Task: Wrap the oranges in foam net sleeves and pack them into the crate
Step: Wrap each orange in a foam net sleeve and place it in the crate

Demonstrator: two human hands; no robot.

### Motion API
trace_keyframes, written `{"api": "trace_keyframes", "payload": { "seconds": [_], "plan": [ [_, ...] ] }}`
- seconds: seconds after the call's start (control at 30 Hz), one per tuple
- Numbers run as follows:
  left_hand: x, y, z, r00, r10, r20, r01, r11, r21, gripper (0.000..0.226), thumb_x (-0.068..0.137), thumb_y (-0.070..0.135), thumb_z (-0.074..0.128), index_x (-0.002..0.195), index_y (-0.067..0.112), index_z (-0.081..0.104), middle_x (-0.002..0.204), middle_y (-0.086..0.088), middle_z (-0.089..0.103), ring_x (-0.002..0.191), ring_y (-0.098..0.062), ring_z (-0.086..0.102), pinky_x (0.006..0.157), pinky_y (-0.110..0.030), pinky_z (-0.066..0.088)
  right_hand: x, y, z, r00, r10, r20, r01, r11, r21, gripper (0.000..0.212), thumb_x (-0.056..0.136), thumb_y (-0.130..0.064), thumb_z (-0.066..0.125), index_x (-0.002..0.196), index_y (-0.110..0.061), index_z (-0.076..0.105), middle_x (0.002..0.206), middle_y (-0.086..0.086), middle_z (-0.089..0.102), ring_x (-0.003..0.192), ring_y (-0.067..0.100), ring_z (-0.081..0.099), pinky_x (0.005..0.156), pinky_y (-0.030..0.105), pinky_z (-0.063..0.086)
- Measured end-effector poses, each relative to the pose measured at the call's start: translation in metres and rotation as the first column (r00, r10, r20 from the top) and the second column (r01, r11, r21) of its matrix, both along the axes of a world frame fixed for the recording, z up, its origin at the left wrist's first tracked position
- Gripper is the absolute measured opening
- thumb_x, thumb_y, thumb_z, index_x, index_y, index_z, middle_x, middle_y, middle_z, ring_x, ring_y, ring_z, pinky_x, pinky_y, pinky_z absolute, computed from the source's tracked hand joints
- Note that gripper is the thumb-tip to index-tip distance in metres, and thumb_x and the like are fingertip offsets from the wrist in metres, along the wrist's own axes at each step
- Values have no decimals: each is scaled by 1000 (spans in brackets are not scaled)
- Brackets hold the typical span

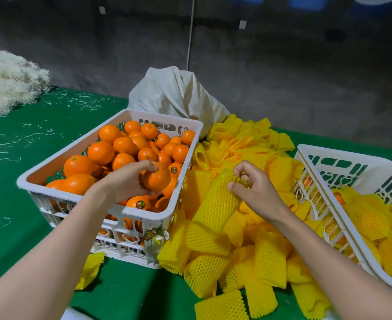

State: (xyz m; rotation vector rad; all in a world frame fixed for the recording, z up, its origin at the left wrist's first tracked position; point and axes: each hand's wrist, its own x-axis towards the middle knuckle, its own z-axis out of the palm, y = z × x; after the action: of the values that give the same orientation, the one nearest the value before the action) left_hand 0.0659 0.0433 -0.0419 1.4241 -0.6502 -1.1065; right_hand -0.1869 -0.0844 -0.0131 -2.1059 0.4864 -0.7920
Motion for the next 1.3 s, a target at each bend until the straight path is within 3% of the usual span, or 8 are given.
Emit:
{"api": "trace_keyframes", "payload": {
  "seconds": [0.13, 0.27, 0.4, 0.7, 0.83, 1.07, 1.2, 1.3],
  "plan": [
    [-30, -2, 24, 947, -96, -307, 26, 974, -223, 55, 72, 30, 55, 124, 15, 48, 103, -18, 67, 75, -30, 67, 61, -31, 47, -6, 2, 4, 994, 75, 73, -92, 962, 258, 26, 79, 2, 66, 76, -12, 44, 74, 8, 42, 71, 18, 40, 66, 31, 33],
    [-72, -16, 33, 874, -117, -472, -39, 950, -309, 72, 40, 21, 86, 110, 14, 68, 102, -18, 67, 83, -33, 63, 71, -34, 45, -16, 4, 9, 982, 118, 148, -172, 880, 442, 17, 67, -11, 60, 79, -11, 48, 74, 15, 49, 66, 21, 44, 62, 32, 33],
    [-115, -29, 32, 889, -97, -449, -32, 962, -271, 60, 63, 20, 68, 121, 10, 60, 117, -18, 64, 103, -35, 59, 91, -46, 45, -32, 3, 14, 972, 140, 189, -220, 820, 528, 16, 65, -11, 59, 79, -10, 51, 62, 5, 56, 54, 13, 49, 54, 27, 35],
    [-180, -61, 22, 845, 32, -534, -134, 979, -153, 47, 85, 6, 58, 131, 9, 49, 94, -18, 65, 77, -29, 63, 57, -36, 57, -55, 7, 6, 955, 224, 196, -297, 733, 612, 14, 68, -6, 56, 82, -8, 52, 62, 2, 59, 55, 9, 53, 55, 20, 41],
    [-194, -65, 17, 801, 3, -599, -122, 980, -159, 44, 73, 12, 64, 115, 22, 54, 85, -15, 71, 78, -29, 68, 61, -38, 57, -57, 5, 0, 966, 212, 147, -257, 753, 605, 21, 84, 12, 50, 79, -8, 52, 64, 2, 57, 57, 9, 52, 58, 23, 40],
    [-203, -65, 13, 785, 93, -613, -197, 975, -105, 48, 87, 2, 58, 133, 15, 50, 101, -12, 70, 71, -22, 72, 51, -33, 57, -59, 1, -7, 995, -66, 75, 34, 929, 370, 23, 84, 7, 58, 75, -14, 57, 61, -1, 56, 50, 7, 46, 49, 21, 37],
    [-205, -60, 20, 804, 44, -594, -159, 977, -143, 27, 97, 21, 46, 107, 1, 61, 83, -11, 72, 72, -20, 70, 67, -30, 57, -58, -7, -10, 976, -176, 129, 148, 968, 201, 27, 85, 5, 60, 73, -19, 55, 74, -7, 55, 70, 16, 47, 65, 25, 38],
    [-203, -56, 22, 775, 48, -630, -173, 975, -140, 35, 97, 10, 44, 129, -3, 51, 126, -25, 59, 109, -32, 58, 92, -42, 47, -57, -12, -10, 971, -182, 153, 145, 963, 226, 30, 85, 8, 58, 74, -19, 53, 76, -6, 53, 70, 17, 44, 63, 24, 35]
  ]
}}
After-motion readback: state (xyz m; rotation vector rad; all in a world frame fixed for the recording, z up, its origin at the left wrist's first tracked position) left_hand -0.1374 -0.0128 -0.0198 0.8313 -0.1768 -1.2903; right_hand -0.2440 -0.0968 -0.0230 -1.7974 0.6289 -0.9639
